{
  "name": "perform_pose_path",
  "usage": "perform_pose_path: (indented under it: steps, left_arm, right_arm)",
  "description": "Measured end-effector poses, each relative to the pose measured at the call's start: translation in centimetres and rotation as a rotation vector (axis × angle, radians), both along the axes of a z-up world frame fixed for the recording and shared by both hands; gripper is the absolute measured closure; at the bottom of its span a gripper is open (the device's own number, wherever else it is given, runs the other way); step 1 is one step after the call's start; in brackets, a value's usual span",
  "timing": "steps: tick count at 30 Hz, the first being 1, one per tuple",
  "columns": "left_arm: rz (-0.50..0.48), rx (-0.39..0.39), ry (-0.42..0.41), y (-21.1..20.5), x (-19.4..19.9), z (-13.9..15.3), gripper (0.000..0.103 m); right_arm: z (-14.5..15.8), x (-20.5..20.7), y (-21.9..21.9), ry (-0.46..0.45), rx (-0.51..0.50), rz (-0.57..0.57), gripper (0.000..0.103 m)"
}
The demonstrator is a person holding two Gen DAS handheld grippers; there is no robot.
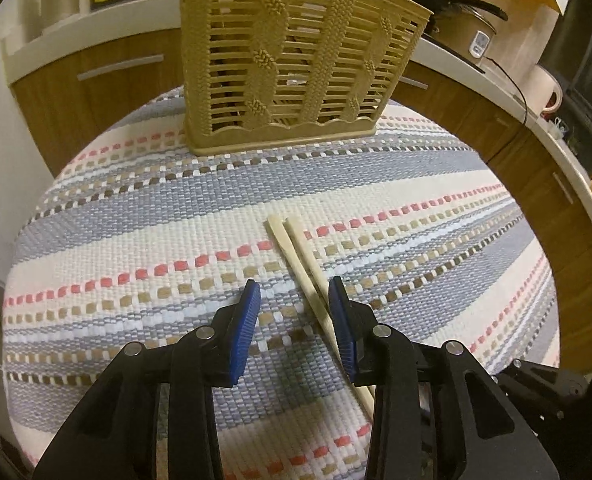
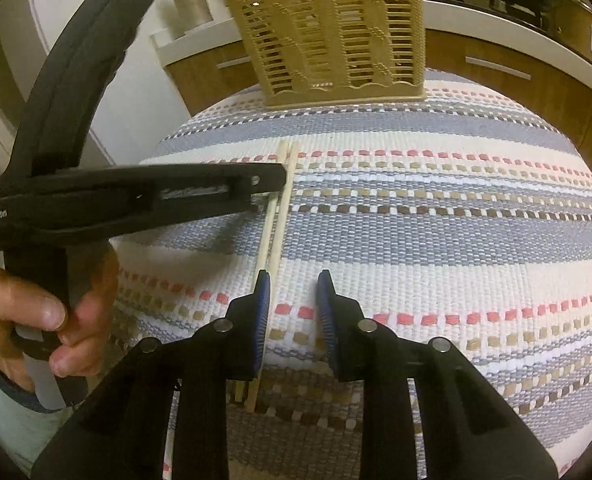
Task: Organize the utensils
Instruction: 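Move both tools back over the remaining wooden chopsticks on the rug, then grasp one chopstick with the right tool while the left grasps the other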
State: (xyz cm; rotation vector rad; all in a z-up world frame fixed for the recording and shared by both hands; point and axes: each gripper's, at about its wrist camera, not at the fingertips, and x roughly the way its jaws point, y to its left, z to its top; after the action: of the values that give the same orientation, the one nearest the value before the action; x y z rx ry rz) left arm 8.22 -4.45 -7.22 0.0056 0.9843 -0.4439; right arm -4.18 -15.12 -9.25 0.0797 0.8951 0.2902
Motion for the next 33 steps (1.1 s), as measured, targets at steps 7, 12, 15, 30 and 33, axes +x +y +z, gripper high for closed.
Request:
perform_pose_path:
  steps: [7, 12, 15, 30, 33]
  left_arm:
    - [0.004, 0.000, -0.007, 0.1, 0.0, 0.2, 0.069]
    - [0.007, -0.009, -0.008, 0.5, -0.1, 0.2, 0.069]
    - [0.003, -0.006, -0.008, 0.6, -0.4, 0.2, 0.069]
    - [-0.048, 0.211, -0.082, -2.4, -2.5, 0.2, 0.084]
    - [-0.039, 0.218, -0.081, -2.0, -2.7, 0.4, 0.095]
  right_arm:
    - [0.0, -1.1, 1.4, -0.025, -0.087, 0.010, 0.081]
    - [-0.1, -1.9, 2.7, -0.056, -0.188, 0.002, 0.089]
    - [-0.1, -2.0, 2.1, -0.055, -0.191, -0.014, 0.100]
    - [0.4, -2.7, -3.4, -0.031, -0.133, -0.121, 0.100]
    - [0.3, -2.7, -4.2, -0.022, -0.120, -0.125, 0.100]
